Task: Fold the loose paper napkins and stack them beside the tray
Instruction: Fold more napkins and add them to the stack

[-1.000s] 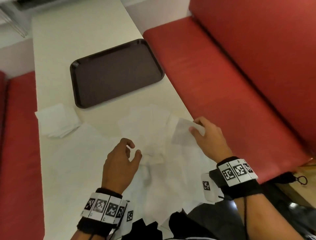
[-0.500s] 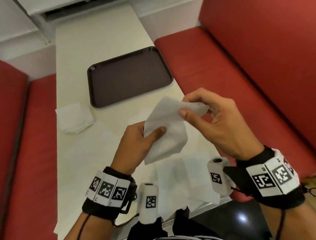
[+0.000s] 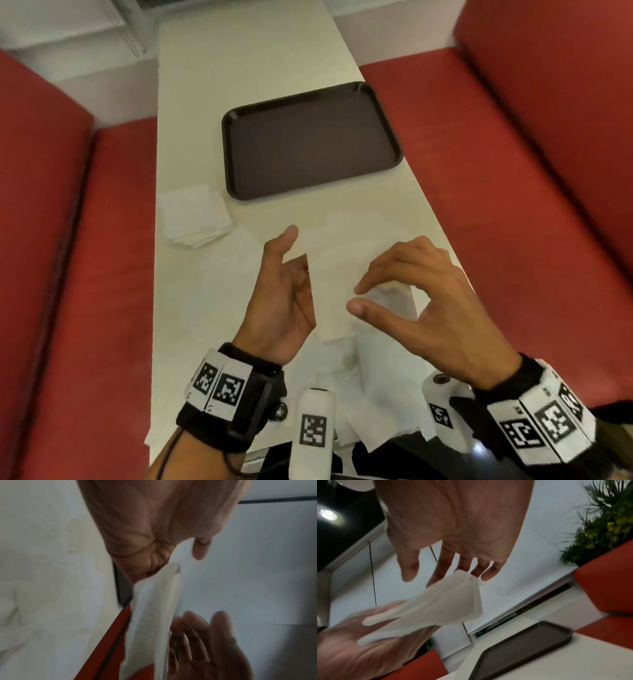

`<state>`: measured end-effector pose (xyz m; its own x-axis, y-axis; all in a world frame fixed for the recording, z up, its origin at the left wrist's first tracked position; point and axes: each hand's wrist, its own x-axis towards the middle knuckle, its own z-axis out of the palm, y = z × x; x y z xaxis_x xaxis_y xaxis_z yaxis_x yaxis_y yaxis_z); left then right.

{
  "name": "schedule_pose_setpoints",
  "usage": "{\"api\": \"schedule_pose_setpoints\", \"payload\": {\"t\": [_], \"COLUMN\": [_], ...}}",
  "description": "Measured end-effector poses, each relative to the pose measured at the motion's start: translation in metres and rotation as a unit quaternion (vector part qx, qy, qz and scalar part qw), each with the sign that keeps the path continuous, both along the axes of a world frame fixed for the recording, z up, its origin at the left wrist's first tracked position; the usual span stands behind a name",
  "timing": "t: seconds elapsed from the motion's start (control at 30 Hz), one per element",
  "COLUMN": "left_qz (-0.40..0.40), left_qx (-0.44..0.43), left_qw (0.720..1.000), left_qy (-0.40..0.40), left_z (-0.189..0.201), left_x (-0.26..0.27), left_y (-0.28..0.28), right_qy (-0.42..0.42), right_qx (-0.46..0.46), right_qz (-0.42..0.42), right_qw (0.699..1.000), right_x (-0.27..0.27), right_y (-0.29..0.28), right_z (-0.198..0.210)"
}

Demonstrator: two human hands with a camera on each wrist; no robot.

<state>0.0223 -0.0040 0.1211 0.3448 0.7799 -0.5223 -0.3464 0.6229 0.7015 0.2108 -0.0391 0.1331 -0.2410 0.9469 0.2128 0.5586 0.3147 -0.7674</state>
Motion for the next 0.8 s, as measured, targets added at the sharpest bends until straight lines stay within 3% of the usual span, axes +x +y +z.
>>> {"api": "schedule_pose_setpoints", "payload": {"t": [0.1,0.17,0.27,0.37,0.47,0.57,0.67,0.8], "left_qz": [-0.001,0.014,0.028,-0.004,-0.011,0.057,0.126,0.150], "left_qx": [0.051,0.073,0.087,0.155,0.165,0.145,0.121,0.121], "left_qw": [0.997,0.994,0.991,0.965,0.941,0.934,0.912,0.874], "left_qy": [0.050,0.076,0.095,0.213,0.295,0.321,0.372,0.447], "left_z": [-0.004,-0.012,-0.018,-0.031,-0.043,-0.052,-0.070,-0.098], "left_x": [-0.019,-0.036,-0.065,-0.098,-0.135,-0.175,-0.219,-0.253], "left_y": [0.006,0.010,0.023,0.038,0.058,0.090,0.131,0.169], "right_qy": [0.075,0.147,0.219,0.269,0.262,0.254,0.226,0.179], "right_qx": [0.007,-0.086,-0.231,-0.225,-0.214,-0.221,-0.216,-0.228], "right_qz": [-0.094,-0.158,-0.138,-0.150,-0.170,-0.175,-0.202,-0.259], "right_qw": [0.993,0.973,0.938,0.924,0.926,0.925,0.928,0.921], "right_x": [-0.021,-0.035,-0.060,-0.091,-0.120,-0.138,-0.137,-0.118], "right_y": [0.015,0.027,0.040,0.057,0.079,0.096,0.100,0.091], "right_z": [-0.008,-0.014,-0.025,-0.035,-0.048,-0.057,-0.063,-0.071]}}
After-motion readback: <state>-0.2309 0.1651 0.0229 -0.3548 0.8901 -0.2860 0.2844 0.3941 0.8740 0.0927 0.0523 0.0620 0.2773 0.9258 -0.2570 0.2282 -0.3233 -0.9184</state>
